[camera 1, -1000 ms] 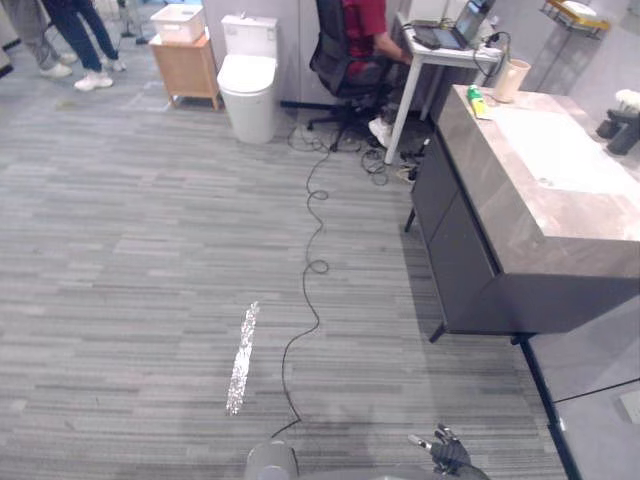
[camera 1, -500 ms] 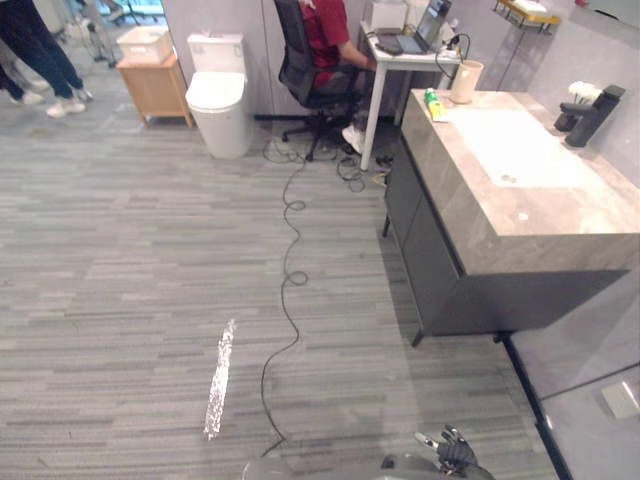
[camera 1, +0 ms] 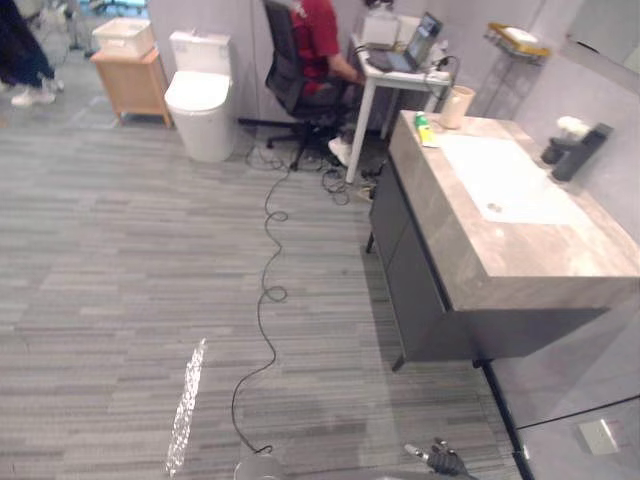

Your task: Organize washtable

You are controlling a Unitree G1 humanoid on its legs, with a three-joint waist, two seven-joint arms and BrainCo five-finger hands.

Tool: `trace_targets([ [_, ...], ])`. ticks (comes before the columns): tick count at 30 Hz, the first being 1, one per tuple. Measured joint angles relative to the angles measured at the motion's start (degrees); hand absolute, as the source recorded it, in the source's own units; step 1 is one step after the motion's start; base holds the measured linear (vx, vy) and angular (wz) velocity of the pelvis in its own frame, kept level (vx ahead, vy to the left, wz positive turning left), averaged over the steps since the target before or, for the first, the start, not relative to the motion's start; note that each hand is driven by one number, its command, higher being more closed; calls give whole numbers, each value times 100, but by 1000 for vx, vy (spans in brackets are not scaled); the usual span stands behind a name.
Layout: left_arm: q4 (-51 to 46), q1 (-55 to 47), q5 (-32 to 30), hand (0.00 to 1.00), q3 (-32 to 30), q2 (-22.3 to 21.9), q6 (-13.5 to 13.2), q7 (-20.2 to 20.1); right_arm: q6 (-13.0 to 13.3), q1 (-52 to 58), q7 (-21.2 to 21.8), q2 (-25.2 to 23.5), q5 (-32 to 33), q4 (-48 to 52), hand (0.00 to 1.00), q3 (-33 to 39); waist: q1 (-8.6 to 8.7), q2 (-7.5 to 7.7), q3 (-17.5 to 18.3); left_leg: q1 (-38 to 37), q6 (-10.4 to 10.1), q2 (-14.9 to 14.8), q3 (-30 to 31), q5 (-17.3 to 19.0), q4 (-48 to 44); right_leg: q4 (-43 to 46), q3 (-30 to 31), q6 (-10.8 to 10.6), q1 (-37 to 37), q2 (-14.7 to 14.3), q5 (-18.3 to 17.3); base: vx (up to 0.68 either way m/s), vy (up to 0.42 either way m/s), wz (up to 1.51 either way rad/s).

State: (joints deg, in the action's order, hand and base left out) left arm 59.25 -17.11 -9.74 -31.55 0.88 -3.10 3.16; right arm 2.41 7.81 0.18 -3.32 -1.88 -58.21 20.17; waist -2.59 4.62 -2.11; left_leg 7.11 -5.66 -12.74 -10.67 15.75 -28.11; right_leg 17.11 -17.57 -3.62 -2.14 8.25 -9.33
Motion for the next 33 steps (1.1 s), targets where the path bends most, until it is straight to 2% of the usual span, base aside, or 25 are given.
trace_targets([
  [3,133,-25,-54,0,204,45,5,-2,16,18,5,-5,1,-6,0,101,14,-42,-4,-371,93,231,-75,-60,480,-122,79,-92,127,175,106,-6,121,2],
  [6,219,-22,-245,0,280,45,6,-3,49,45,7,32,5,-8,0,193,23,-138,73,-474,168,348,-173,-140,929,-383,217,-170,92,192,267,-53,74,-16],
  [8,272,-23,-247,0,282,52,6,-3,76,45,8,35,28,-9,0,191,33,-132,76,-590,168,405,-357,-400,1309,-710,373,-178,77,165,524,-94,22,-37],
  [16,374,-62,-241,0,341,110,5,-1,128,22,-3,67,29,-119,0,174,44,-74,75,-887,100,561,-504,-908,2175,-1099,647,-194,-9,82,684,-161,-31,-18],
  [25,500,-35,-240,0,539,204,-2,18,137,-83,-15,180,28,-370,0,5,62,-57,137,-887,86,747,-347,-969,2437,-1422,821,-208,-2,80,863,-19,11,-3],
  [26,529,-24,-240,0,635,241,-5,24,137,-104,-15,182,29,-413,0,5,62,-55,150,-891,119,768,-345,-987,2442,-1442,824,-207,-4,87,891,56,19,-1],
  [27,684,-31,-240,0,890,327,6,61,104,166,-12,559,26,-846,0,-105,193,-84,201,-1135,206,903,-9,-958,2597,-1534,824,-297,172,152,903,56,19,0],
  [33,704,-34,-235,0,885,322,4,57,102,146,-18,561,26,-845,0,-105,184,-86,202,-1070,224,930,91,-974,2612,-1554,700,-300,174,184,904,1,0,8],
])
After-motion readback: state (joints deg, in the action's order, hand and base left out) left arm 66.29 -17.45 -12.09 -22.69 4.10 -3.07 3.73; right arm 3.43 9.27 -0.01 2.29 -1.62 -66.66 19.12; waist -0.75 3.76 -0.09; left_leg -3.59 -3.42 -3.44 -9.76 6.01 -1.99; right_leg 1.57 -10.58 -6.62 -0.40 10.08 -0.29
